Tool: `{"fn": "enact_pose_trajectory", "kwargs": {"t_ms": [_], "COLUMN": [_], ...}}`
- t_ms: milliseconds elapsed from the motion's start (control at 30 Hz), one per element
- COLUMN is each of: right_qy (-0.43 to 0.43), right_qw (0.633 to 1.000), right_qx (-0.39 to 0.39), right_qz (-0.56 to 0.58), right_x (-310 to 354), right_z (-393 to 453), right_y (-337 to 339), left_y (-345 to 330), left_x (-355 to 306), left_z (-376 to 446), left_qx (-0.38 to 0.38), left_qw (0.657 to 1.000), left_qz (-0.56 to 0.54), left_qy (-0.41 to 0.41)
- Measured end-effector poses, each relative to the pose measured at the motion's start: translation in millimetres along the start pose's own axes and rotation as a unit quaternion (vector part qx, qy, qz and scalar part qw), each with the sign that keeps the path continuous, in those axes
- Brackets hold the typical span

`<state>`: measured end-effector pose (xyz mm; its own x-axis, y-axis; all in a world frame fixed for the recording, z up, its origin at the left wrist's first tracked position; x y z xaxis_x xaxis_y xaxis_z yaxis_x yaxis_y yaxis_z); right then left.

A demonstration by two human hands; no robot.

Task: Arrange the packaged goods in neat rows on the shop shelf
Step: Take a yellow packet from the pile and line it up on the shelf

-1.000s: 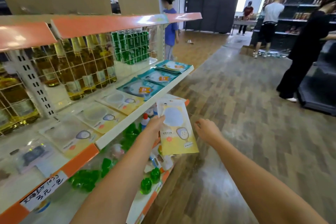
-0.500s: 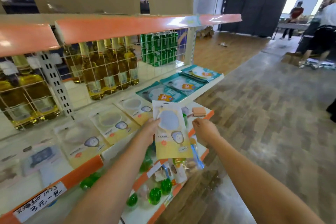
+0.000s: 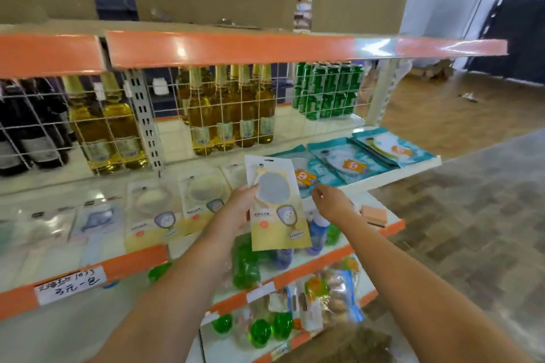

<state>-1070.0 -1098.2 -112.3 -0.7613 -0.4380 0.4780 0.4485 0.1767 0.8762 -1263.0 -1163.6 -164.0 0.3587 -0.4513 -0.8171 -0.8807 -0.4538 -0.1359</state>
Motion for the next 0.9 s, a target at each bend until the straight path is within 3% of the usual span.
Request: {"fn": "enact_pose_trajectory", "kwargs": {"t_ms": [167,333,633,800,900], "right_qy": [0.046,0.093,0.088,0.056,0.038], "right_qw": [0.999,0.994,0.988,0.993,0.998], "right_qx": [0.016,0.034,0.015,0.032,0.044], "right_qz": [0.018,0.043,-0.124,-0.101,-0.005], "right_x": [23,58,112,120,129], "right_z": [21,37,70,85,94], "right_y": [-21,-39,-50,-58,-67], "left_y": [48,88,156,167,171], "left_x": [6,-1,-21,-33,-38], "left_z": [14,-6,-3,11,17], "left_qx": [-0.084,-0.116,-0.161,-0.142,-0.136], "left_qw": [0.996,0.993,0.985,0.989,0.990], "left_qz": [-0.001,-0.035,-0.055,-0.047,-0.033], "left_qy": [0.015,0.015,-0.007,-0.015,-0.011]}}
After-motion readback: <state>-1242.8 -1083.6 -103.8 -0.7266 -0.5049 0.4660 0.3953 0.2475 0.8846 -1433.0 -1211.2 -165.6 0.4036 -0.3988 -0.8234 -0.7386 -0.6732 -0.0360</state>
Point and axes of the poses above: each hand's wrist, its own z-axis towards the middle knuckle, its own y-axis out of the back of the hand, x = y × z, the point moved 10 cm from there along z, towards the middle knuckle, and after that the axes turned 11 degrees about y, right-handed, at the moved point
